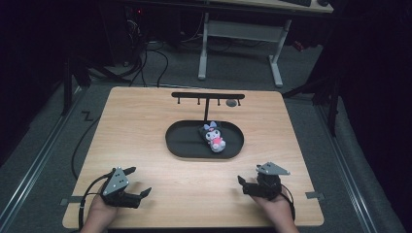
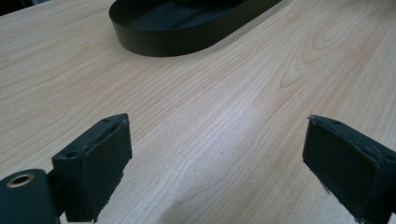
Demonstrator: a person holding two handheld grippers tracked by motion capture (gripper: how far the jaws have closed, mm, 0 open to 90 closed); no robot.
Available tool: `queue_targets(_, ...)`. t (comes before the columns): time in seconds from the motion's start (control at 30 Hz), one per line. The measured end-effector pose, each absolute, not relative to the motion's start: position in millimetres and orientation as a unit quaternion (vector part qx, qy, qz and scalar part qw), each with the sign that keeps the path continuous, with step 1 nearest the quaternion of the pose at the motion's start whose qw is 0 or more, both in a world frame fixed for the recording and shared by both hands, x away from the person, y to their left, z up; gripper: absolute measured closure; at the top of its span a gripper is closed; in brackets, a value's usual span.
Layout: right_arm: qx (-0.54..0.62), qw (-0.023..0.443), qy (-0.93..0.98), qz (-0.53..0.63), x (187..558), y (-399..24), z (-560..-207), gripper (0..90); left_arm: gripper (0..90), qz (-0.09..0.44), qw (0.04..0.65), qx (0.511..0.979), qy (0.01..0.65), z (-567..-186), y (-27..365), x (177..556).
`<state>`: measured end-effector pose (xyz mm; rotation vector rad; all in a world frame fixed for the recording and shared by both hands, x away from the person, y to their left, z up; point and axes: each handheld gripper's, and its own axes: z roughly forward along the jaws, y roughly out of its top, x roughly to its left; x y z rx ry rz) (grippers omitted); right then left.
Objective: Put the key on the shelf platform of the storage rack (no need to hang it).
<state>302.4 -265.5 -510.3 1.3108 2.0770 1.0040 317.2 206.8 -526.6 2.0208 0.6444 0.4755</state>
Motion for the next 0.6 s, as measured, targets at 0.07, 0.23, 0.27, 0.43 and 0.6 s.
queue_targets(0.07,0.478,0.272,0.739,0.389,286,-266,-515,13.5,8.6,0.192,0.469,0.822,0.261,-526,206,316)
queue_targets(0.23,0.454,0.317,0.720,0.419,271,-271,-501,14.5,8.6,0.188,0.477,0.818,0.260,-525,205,316)
queue_targets(0.27,0.461,0.310,0.717,0.421,272,-273,-503,14.6,8.6,0.189,0.478,0.817,0.261,-525,204,316)
queue_targets(0.43,0.477,0.294,0.718,0.412,276,-278,-511,14.5,8.6,0.189,0.481,0.816,0.259,-524,205,316)
queue_targets(0.6,0.476,0.297,0.719,0.410,278,-275,-513,14.4,8.6,0.189,0.483,0.815,0.259,-524,206,317)
